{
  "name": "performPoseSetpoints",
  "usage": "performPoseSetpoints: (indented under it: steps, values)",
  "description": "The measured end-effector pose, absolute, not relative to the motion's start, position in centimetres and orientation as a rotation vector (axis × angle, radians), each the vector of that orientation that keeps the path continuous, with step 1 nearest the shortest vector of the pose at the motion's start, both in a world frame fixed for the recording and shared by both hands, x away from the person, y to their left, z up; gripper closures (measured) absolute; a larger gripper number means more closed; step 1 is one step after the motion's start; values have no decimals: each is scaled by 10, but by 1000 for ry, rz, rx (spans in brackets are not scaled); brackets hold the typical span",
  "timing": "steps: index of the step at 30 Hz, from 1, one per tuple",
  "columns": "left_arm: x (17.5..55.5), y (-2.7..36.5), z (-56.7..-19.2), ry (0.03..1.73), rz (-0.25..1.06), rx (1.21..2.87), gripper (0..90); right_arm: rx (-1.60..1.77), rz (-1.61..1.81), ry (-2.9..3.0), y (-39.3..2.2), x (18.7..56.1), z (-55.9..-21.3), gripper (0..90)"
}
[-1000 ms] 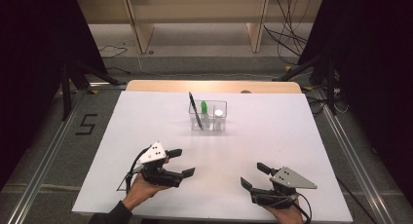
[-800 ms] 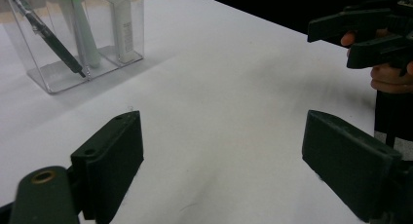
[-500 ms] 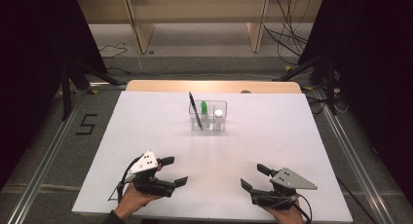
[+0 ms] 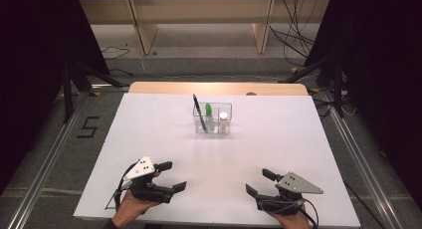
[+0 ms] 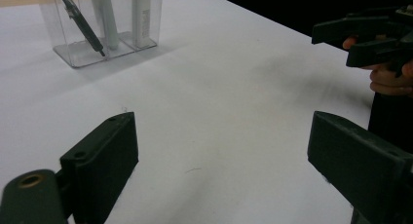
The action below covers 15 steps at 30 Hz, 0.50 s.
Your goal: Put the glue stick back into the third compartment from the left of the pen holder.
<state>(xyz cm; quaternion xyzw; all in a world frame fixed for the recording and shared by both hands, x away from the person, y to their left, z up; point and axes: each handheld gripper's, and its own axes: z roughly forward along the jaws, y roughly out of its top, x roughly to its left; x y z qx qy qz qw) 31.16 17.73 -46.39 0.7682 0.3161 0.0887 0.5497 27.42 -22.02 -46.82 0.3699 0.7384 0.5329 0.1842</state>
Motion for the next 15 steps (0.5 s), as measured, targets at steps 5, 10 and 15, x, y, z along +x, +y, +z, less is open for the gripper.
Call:
performPoseSetpoints:
  steps: [5, 10, 15]
  values:
    - [313, 177, -465, 754, 209, 1822, 107, 1058, 1511, 2071, -222, 275, -469, 229]
    - [314, 178, -465, 763, 204, 1817, 107, 1064, 1512, 2065, -223, 276, -468, 229]
    - [315, 178, -465, 766, 201, 1816, 107, 1058, 1513, 2062, -224, 276, -468, 229]
